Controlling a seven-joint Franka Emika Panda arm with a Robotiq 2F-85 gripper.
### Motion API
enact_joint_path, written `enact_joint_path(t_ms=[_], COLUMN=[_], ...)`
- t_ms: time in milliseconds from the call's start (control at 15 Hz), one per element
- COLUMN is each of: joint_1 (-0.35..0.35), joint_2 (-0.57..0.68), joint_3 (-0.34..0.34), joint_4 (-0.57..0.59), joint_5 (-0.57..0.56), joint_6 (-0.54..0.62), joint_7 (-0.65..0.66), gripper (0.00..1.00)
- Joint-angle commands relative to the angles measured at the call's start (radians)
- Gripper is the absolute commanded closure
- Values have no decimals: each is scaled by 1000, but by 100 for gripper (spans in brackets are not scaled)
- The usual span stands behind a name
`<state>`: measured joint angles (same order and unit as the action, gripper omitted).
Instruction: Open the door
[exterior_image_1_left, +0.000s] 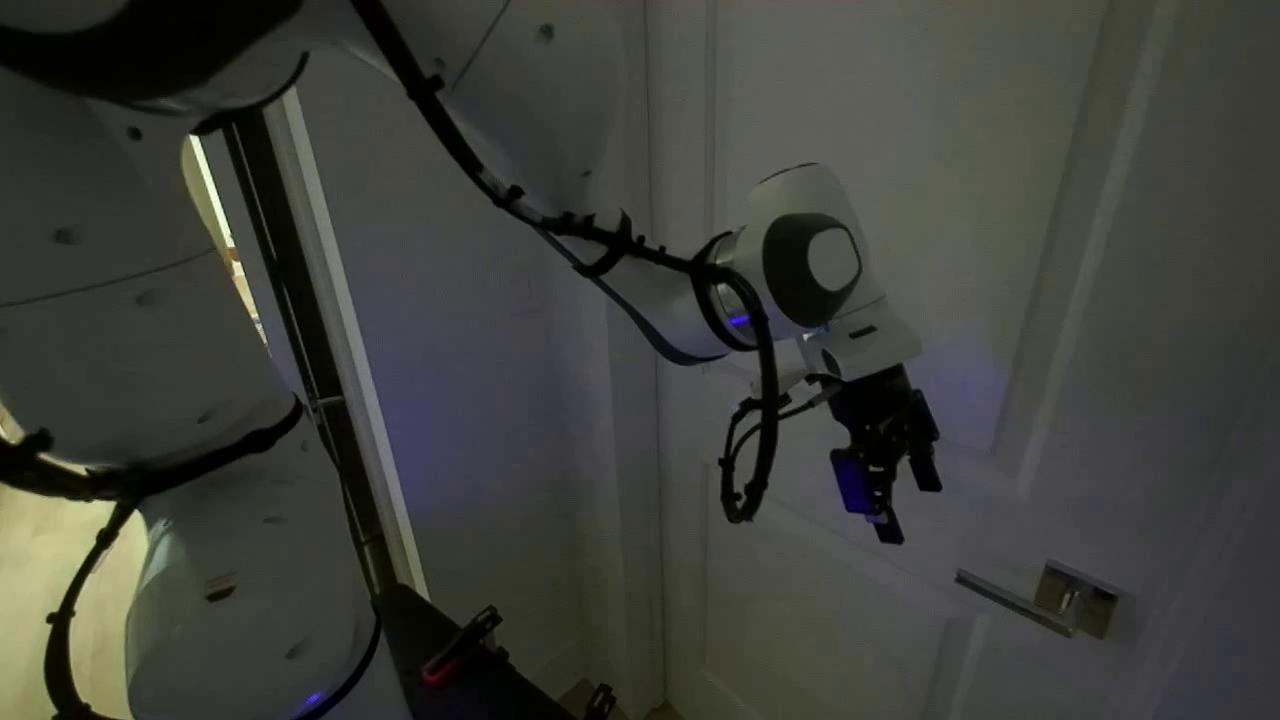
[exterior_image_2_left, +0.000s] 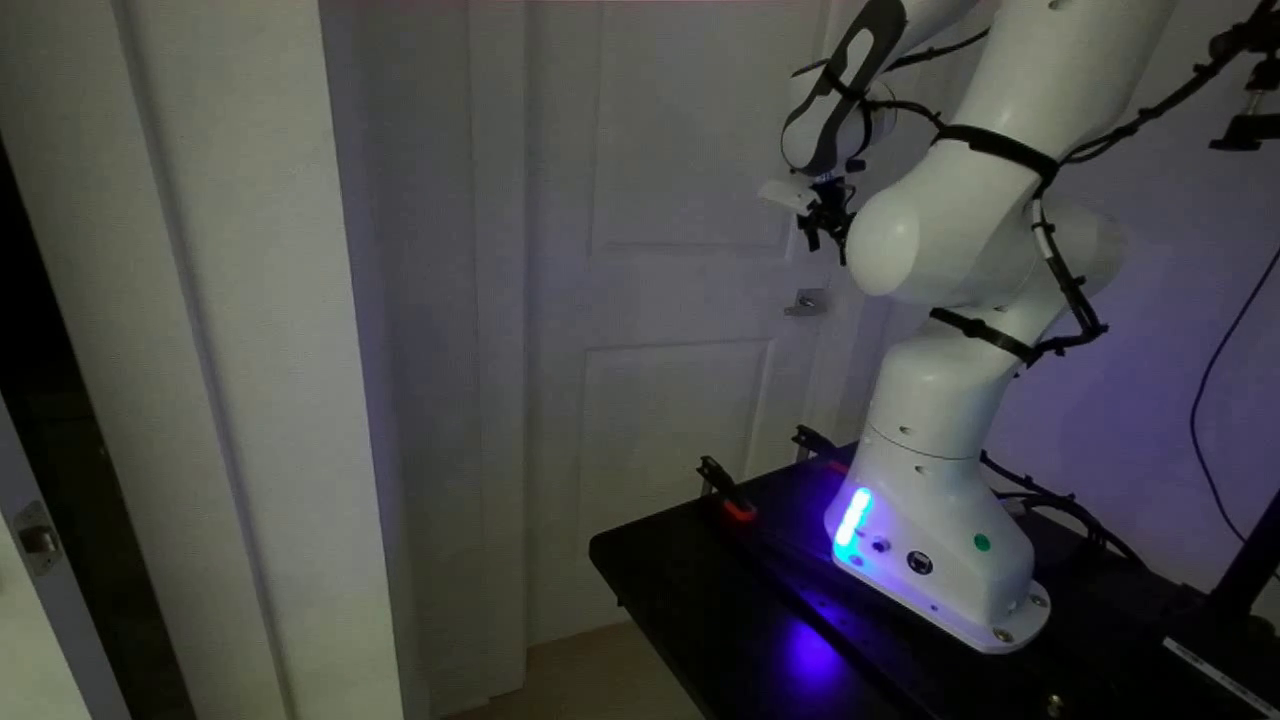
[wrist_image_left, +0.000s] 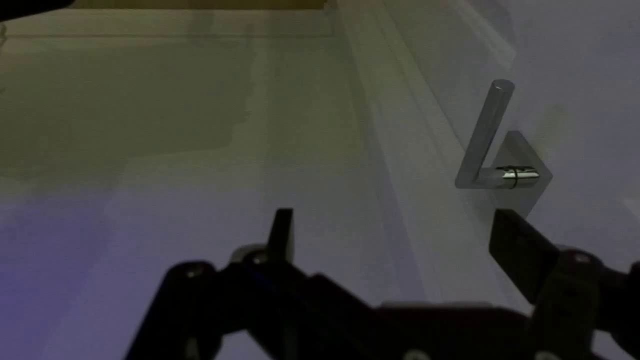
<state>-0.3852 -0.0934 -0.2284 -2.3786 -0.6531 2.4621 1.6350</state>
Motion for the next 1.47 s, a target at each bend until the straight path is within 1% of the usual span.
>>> enact_joint_path(t_ms=[0, 333, 600, 1000, 1400], joint_1=[16, 36, 58, 89, 100], joint_2=[121, 282, 405, 546, 623], joint_3=[-31, -76, -116, -165, -189], joint_4=[82, 181, 268, 366, 405], joint_5=[-1, 28, 94, 283, 429], joint_6=[97, 226, 294, 302, 283], joint_7=[-10, -33, -89, -261, -388], gripper=[0, 0, 0, 0, 0])
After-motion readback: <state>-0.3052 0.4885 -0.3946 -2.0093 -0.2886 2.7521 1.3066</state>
